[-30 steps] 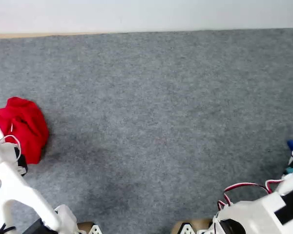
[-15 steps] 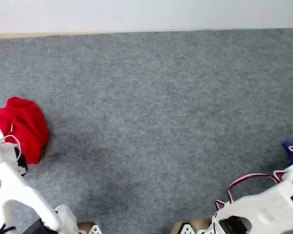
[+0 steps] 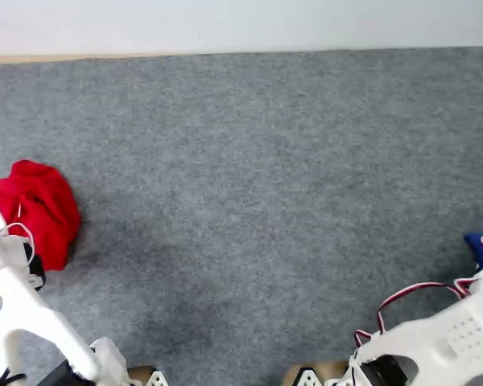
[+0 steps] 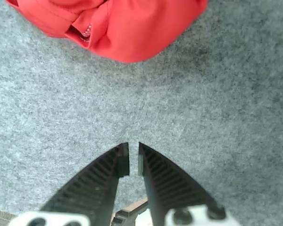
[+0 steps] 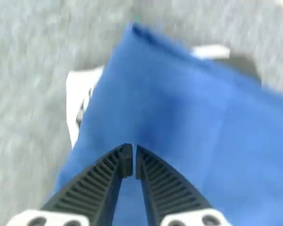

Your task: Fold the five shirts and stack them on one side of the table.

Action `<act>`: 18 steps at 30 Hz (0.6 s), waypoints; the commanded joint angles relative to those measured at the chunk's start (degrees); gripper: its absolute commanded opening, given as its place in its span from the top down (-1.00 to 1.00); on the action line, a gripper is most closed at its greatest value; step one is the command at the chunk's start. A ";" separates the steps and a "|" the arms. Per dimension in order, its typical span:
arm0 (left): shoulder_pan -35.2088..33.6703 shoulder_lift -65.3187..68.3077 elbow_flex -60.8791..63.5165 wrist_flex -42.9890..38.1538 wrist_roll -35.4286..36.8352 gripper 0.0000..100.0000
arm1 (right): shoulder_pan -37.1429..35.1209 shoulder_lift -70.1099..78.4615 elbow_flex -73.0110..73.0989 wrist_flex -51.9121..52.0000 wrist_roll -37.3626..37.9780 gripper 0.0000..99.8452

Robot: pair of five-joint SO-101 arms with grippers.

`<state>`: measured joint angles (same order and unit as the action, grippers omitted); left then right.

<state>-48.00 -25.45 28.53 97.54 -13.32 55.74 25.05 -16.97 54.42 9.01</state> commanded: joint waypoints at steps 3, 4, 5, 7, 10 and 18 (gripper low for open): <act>0.18 -1.67 -0.31 -0.53 -0.26 0.91 | -0.40 5.14 -2.99 -15.87 0.00 0.98; 0.18 -1.67 -0.31 -0.53 -0.26 0.91 | -0.48 6.29 -2.99 -17.54 0.00 0.98; 0.18 -1.67 -0.31 -0.53 -0.26 0.91 | -0.57 7.43 -2.99 -18.86 0.00 0.98; 0.18 -1.67 -0.22 -0.53 -0.26 0.91 | -0.84 9.10 -3.08 -20.26 0.09 0.98; 0.18 -1.67 -0.22 -0.53 -0.26 0.91 | -0.84 9.45 -3.08 -20.09 0.09 0.98; 0.18 -1.67 -0.22 -0.62 -0.26 0.91 | -2.15 -1.36 -3.08 -14.37 -0.44 0.98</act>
<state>-48.00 -25.45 28.53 97.54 -13.32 55.12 31.82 -16.97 37.36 9.01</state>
